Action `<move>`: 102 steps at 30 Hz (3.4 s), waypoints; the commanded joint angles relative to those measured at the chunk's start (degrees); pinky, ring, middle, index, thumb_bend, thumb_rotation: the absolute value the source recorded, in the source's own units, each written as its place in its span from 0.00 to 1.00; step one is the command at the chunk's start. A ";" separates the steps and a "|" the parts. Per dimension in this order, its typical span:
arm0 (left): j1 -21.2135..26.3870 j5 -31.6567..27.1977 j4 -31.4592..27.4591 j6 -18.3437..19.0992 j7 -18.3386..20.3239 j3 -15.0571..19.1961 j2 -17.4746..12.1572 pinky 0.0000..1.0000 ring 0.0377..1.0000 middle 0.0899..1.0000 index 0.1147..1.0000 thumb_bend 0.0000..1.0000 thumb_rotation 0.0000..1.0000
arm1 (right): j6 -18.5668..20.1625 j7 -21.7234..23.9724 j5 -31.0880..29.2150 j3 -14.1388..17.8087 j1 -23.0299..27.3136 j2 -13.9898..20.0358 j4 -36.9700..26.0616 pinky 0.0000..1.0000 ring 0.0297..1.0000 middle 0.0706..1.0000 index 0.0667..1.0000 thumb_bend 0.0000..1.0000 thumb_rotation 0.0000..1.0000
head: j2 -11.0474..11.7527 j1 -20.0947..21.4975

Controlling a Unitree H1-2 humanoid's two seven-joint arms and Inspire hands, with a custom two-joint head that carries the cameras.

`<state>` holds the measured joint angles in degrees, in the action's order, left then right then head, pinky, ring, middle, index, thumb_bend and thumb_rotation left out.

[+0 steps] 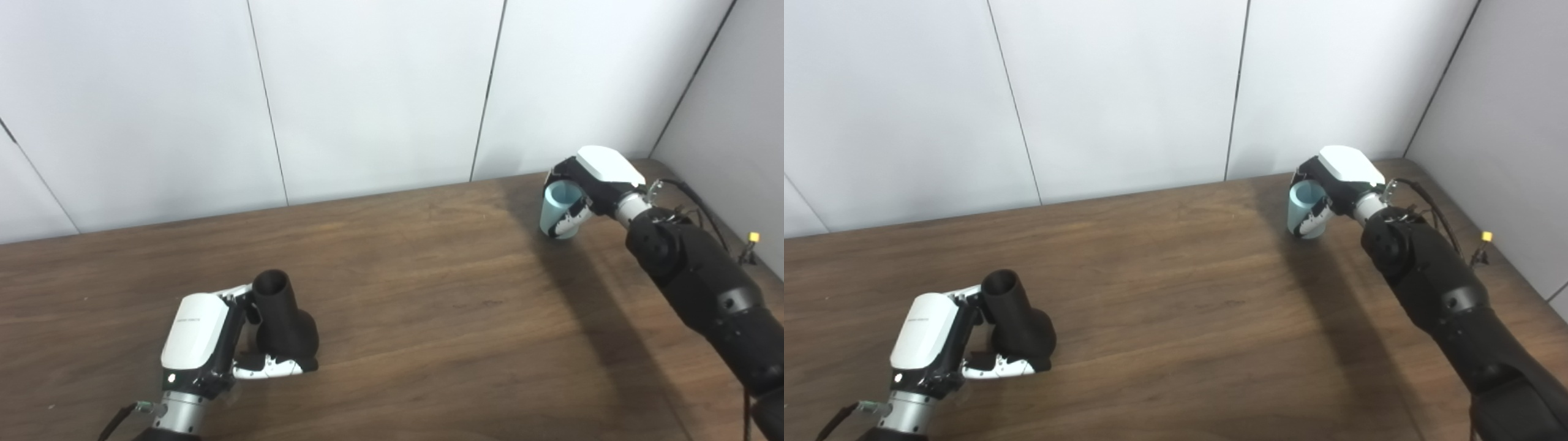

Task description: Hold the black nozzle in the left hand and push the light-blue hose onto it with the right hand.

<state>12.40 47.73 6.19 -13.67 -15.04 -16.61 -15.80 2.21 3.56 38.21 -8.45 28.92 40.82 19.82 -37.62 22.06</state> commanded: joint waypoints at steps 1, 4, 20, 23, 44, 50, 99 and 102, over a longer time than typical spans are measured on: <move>-0.57 -0.12 -0.53 0.10 -0.51 0.13 0.39 0.35 0.39 0.38 0.44 0.50 0.00 | 0.33 -0.48 -0.18 1.83 1.52 2.07 -4.98 0.48 0.42 0.48 0.43 0.52 0.00 | -0.03 -0.08; -0.64 -0.22 -0.48 0.16 -0.31 0.09 0.56 0.37 0.40 0.39 0.43 0.50 0.00 | 1.67 2.08 -0.62 2.59 0.48 2.03 -11.70 0.47 0.42 0.49 0.42 0.52 0.00 | -0.02 -1.21; -1.13 3.08 -1.63 4.18 1.21 -2.25 3.80 0.38 0.40 0.38 0.43 0.50 0.00 | 4.16 14.60 -5.52 3.15 2.37 -2.69 -35.07 0.35 0.35 0.47 0.48 0.51 0.00 | -0.63 -16.31; -0.91 3.70 -1.45 4.77 1.47 -2.86 4.38 0.38 0.39 0.38 0.43 0.50 0.00 | 4.10 16.95 -7.48 2.83 2.97 -3.79 -37.79 0.40 0.36 0.47 0.48 0.52 0.00 | -0.63 -18.23; 0.33 5.35 -0.02 7.71 2.02 -5.31 7.12 0.40 0.42 0.41 0.43 0.50 0.00 | 11.99 27.72 -12.04 -3.39 10.57 -17.47 -46.45 0.44 0.38 0.45 0.47 0.52 0.00 | -0.90 -26.14; 0.61 5.56 -0.09 8.87 2.23 -6.12 7.74 0.42 0.43 0.41 0.43 0.50 0.00 | 14.09 28.94 -12.69 -4.74 11.26 -19.66 -46.34 0.33 0.36 0.46 0.48 0.52 0.00 | -1.24 -27.10; 1.28 7.93 -0.69 10.88 1.75 -9.27 7.76 0.41 0.43 0.40 0.43 0.50 0.00 | 10.88 29.18 -11.36 -6.70 9.62 -19.47 -43.06 0.32 0.33 0.44 0.50 0.51 0.00 | -3.82 -27.43; 1.12 7.71 -0.94 10.99 1.90 -9.16 7.76 0.41 0.43 0.40 0.43 0.50 0.00 | 11.80 29.48 -11.44 -6.18 9.97 -19.22 -43.53 0.31 0.33 0.44 0.51 0.51 0.00 | -3.91 -27.23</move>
<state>13.46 54.76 5.43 -2.84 -13.39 -25.39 -7.93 13.93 33.53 27.13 -15.99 36.16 20.72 -21.52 -41.48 -5.10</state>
